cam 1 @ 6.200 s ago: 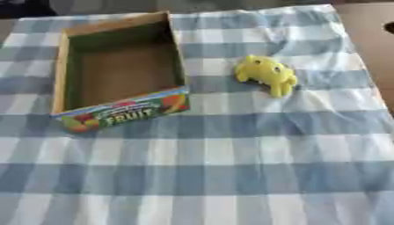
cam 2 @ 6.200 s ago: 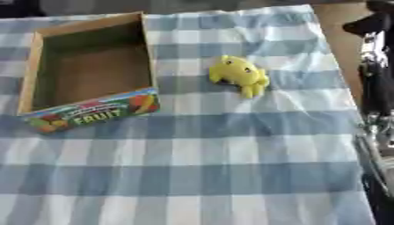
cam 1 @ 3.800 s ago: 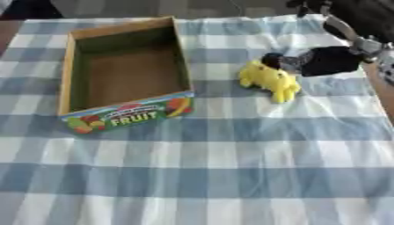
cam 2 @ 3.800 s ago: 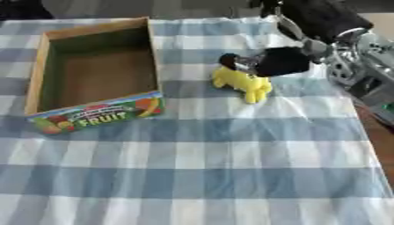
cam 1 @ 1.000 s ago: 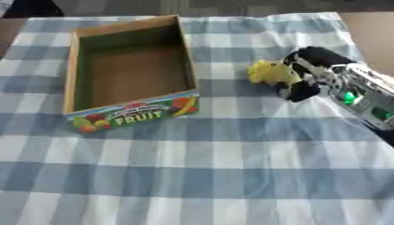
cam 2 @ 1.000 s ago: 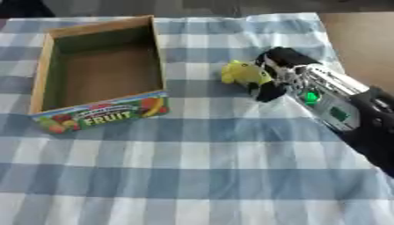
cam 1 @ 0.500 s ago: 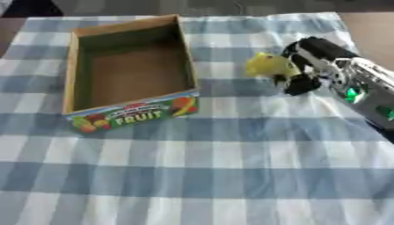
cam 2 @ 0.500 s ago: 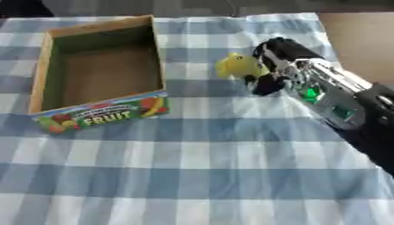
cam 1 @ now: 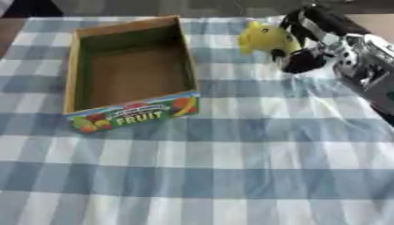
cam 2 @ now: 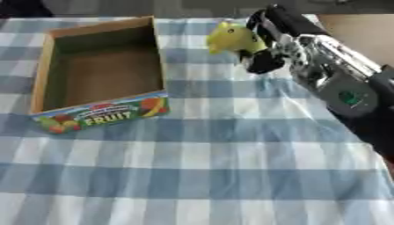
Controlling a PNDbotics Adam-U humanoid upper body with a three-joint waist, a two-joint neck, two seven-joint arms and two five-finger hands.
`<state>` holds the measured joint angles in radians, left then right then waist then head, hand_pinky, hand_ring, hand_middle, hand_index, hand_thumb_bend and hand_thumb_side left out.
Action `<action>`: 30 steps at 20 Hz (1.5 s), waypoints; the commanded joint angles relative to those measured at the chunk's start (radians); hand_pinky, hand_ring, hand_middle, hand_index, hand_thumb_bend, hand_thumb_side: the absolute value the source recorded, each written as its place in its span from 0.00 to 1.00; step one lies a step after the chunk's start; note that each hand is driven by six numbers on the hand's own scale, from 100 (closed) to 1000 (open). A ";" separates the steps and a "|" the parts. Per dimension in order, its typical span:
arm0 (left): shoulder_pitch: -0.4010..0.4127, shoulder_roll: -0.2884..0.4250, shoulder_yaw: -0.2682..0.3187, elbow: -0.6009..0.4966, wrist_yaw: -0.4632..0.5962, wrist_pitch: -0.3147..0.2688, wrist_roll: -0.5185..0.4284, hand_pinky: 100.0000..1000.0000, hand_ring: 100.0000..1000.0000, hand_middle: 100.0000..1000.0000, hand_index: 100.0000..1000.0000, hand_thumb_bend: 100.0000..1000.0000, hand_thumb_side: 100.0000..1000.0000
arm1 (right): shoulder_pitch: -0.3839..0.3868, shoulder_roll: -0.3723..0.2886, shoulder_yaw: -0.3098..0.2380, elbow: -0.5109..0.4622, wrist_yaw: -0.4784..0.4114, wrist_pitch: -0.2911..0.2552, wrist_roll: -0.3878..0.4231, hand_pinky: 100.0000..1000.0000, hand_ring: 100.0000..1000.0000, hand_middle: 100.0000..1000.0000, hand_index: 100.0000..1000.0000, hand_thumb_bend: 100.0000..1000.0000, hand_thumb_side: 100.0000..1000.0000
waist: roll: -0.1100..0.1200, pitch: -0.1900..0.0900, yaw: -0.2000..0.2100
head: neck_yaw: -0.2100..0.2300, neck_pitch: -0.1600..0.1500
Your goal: Pick up objects on the table and place them in the box.
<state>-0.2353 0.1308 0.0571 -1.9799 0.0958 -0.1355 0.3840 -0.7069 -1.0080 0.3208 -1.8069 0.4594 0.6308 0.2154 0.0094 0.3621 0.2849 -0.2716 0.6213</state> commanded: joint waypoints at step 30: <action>-0.036 -0.003 -0.047 -0.020 0.041 0.005 -0.056 0.63 0.55 0.57 0.88 0.00 0.66 | -0.488 0.612 0.121 0.506 0.382 -0.200 -0.154 0.68 0.41 0.18 0.33 0.00 0.20 | -0.017 -0.004 0.116 | -0.146 -0.018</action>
<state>-0.2619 0.1216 0.0105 -1.9800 0.1330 -0.1294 0.3325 -1.1770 -0.4153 0.4452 -1.3186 0.8170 0.4325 0.0771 -0.0119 0.3761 0.3990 -0.4130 0.6136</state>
